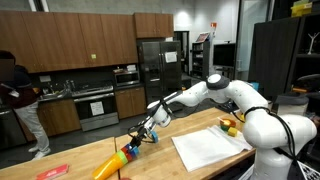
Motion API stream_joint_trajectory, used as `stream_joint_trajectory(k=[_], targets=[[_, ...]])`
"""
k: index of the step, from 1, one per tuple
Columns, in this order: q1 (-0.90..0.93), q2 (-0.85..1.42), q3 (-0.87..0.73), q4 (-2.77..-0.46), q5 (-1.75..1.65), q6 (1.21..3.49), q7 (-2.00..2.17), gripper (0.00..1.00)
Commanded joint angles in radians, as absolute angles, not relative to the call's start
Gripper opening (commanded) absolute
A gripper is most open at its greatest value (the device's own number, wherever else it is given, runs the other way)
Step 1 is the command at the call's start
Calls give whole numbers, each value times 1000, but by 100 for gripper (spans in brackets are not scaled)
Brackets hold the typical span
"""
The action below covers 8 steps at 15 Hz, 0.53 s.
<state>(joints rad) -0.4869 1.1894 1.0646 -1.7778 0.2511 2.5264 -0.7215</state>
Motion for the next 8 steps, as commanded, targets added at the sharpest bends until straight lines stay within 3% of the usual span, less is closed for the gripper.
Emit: stream_joint_trajectory(k=[1,8], targets=[[-588,1162,1106,-1878,310,2623,-792,4],[-816,1186,1213,-2099,292,2849,-821,3]])
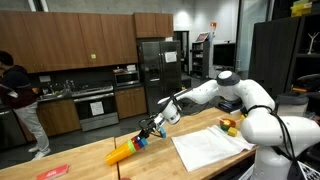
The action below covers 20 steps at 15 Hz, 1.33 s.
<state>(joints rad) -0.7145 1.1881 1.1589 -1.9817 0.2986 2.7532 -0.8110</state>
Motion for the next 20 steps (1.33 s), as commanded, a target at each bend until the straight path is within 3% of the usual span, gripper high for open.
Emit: stream_joint_trajectory(k=[1,12,17,20], targets=[[-850,1191,1230,-2135,281,2878,-812,2],[-1102,1181,1279,-2489,-12,3204,-555,3],[-1054,967,1241,-2527,-79,3270,-279,3],[-1051,878,1294,-2507,-81,3185,-173,3]])
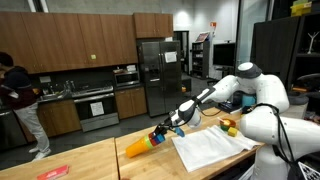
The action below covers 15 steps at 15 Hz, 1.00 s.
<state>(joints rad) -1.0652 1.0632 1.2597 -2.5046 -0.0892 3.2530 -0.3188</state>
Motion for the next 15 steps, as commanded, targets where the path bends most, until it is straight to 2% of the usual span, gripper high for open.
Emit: stream_joint_trajectory(k=[1,9,12,15], targets=[[-1053,843,1314,-2497,-75,3151,-142,3],[-989,540,1398,-2256,59,2601,9,3],[-897,406,1328,-2133,118,2391,22,3],[-742,292,1172,-2026,148,2210,37,3]])
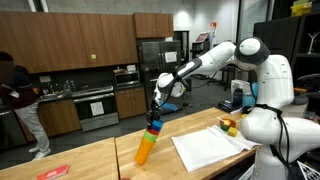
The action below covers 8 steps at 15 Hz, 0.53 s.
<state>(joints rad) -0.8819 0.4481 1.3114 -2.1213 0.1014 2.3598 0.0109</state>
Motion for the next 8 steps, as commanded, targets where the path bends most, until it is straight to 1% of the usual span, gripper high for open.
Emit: stream_joint_trajectory(k=[1,3,4,5,8], targets=[[-666,265,1093,-1997,143,2161,46,3],[-505,259,934,-1948,79,2070,94,3],[-527,330,981,-1922,-49,2039,183,3],[-470,339,937,-1897,-106,2003,216,3],[-352,399,874,-1829,-307,1858,328,3]])
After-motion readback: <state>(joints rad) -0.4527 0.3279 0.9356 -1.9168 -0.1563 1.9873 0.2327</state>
